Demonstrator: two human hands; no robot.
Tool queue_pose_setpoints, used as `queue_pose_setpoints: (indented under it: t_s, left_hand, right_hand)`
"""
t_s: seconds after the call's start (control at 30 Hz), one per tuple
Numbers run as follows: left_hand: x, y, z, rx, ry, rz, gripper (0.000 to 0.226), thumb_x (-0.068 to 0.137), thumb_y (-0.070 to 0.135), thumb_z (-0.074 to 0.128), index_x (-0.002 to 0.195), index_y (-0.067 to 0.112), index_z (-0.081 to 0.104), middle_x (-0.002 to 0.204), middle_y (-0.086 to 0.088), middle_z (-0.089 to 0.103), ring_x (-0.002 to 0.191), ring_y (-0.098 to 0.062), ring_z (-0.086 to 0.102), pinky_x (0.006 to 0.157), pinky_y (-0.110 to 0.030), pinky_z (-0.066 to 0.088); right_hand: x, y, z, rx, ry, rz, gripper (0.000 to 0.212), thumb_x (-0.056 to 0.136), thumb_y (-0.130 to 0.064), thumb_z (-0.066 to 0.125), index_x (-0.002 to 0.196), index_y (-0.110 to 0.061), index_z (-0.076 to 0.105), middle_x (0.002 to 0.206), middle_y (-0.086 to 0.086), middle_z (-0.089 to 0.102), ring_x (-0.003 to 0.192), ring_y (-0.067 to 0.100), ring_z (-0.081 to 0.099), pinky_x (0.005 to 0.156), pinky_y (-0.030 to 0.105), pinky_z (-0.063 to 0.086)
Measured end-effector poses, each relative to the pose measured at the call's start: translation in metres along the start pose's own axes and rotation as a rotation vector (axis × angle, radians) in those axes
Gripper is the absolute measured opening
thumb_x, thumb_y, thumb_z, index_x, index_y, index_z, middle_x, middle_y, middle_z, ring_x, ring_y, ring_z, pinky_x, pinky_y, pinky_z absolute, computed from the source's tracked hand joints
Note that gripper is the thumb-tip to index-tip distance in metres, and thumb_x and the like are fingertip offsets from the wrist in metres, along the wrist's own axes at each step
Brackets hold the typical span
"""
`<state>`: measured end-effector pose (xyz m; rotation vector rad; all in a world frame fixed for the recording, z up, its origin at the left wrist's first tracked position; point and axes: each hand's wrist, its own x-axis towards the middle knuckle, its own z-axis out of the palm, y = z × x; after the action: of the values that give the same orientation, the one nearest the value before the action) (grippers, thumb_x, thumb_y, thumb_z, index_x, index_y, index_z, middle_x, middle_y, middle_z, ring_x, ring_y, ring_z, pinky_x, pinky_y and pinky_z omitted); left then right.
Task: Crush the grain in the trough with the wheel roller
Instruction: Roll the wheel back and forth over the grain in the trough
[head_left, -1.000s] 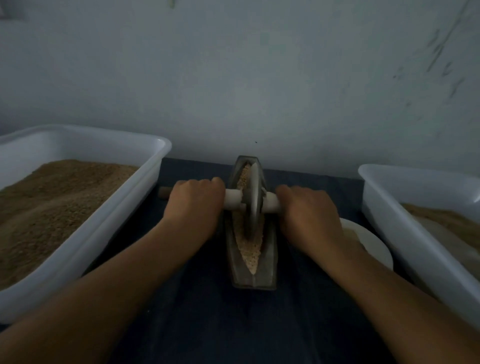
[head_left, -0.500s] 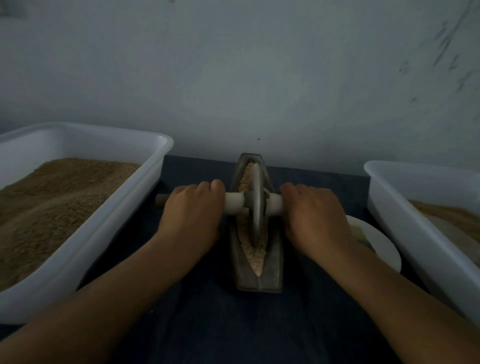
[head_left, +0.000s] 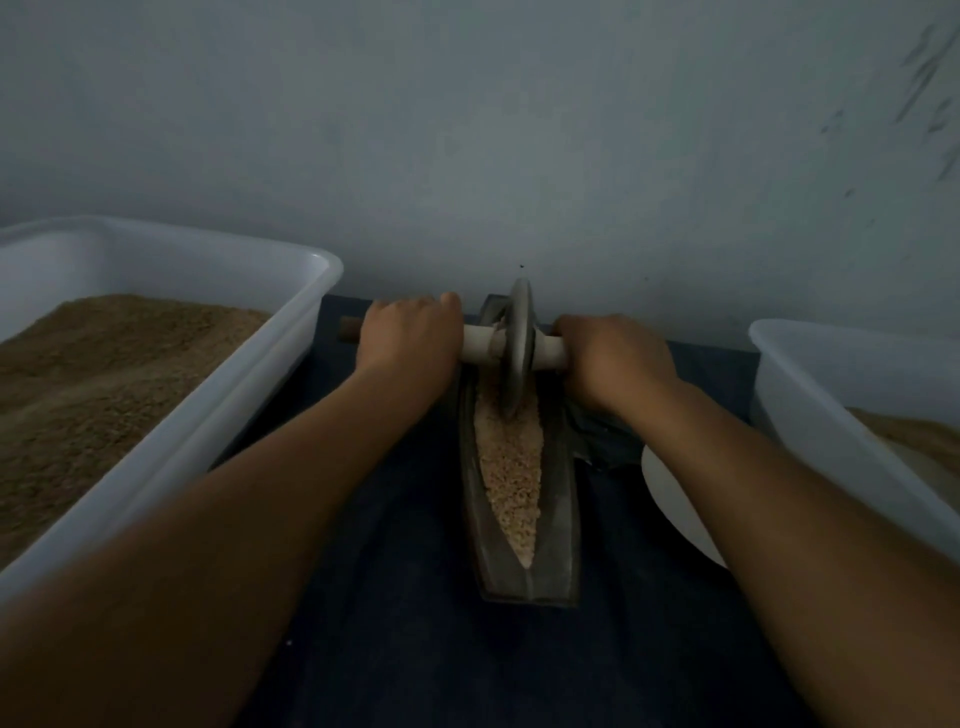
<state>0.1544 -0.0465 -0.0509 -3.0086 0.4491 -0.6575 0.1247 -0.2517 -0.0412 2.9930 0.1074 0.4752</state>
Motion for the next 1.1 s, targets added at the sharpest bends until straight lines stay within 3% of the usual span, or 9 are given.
queue_pose_setpoints:
  t_s: [0.37, 0.6, 0.77, 0.9, 1.1]
  left_hand:
    - [-0.083, 0.013, -0.031, 0.049, 0.112, 0.084, 0.034, 0.08, 0.032, 0.072, 0.104, 0.022, 0.05, 0.1, 0.0, 0.062, 0.087, -0.017, 0.059, 0.083, -0.032, 0.042]
    - [-0.11, 0.005, -0.047, 0.074, 0.144, 0.211, 0.038, 0.085, 0.037, 0.067, 0.117, 0.021, 0.053, 0.112, 0.001, 0.063, 0.097, -0.017, 0.06, 0.095, -0.031, 0.04]
    - [-0.107, 0.003, -0.04, 0.078, 0.107, 0.181, 0.038, 0.083, 0.035, 0.069, 0.114, 0.021, 0.051, 0.108, 0.0, 0.061, 0.094, -0.017, 0.059, 0.09, -0.031, 0.043]
    - [-0.079, 0.002, -0.027, 0.028, 0.053, 0.129, 0.038, 0.085, 0.033, 0.069, 0.113, 0.021, 0.046, 0.109, -0.001, 0.06, 0.095, -0.018, 0.058, 0.087, -0.032, 0.043]
    - [-0.023, 0.0, -0.011, 0.007, -0.023, 0.088, 0.034, 0.085, 0.033, 0.068, 0.111, 0.019, 0.05, 0.108, -0.005, 0.063, 0.096, -0.024, 0.061, 0.08, -0.038, 0.042]
  right_hand:
    - [-0.098, -0.012, -0.007, 0.036, 0.196, -0.12, 0.025, 0.079, -0.025, 0.071, 0.098, -0.017, 0.055, 0.086, 0.001, 0.06, 0.072, 0.023, 0.055, 0.062, 0.032, 0.03]
    - [-0.134, -0.016, -0.023, 0.048, 0.231, -0.124, 0.029, 0.073, -0.02, 0.076, 0.094, -0.015, 0.057, 0.082, 0.003, 0.059, 0.07, 0.021, 0.053, 0.065, 0.029, 0.029]
    - [-0.12, -0.018, -0.015, -0.017, 0.245, -0.122, 0.019, 0.081, -0.021, 0.067, 0.096, -0.015, 0.057, 0.085, 0.004, 0.058, 0.073, 0.023, 0.053, 0.066, 0.034, 0.036]
    - [-0.085, -0.014, -0.006, -0.053, 0.25, -0.106, 0.019, 0.076, -0.019, 0.07, 0.087, -0.013, 0.055, 0.077, 0.006, 0.059, 0.066, 0.027, 0.053, 0.061, 0.032, 0.025]
    - [-0.026, 0.0, 0.006, 0.01, 0.104, -0.045, 0.03, 0.078, -0.033, 0.07, 0.105, -0.022, 0.059, 0.098, 0.004, 0.066, 0.086, 0.028, 0.062, 0.061, 0.03, 0.034]
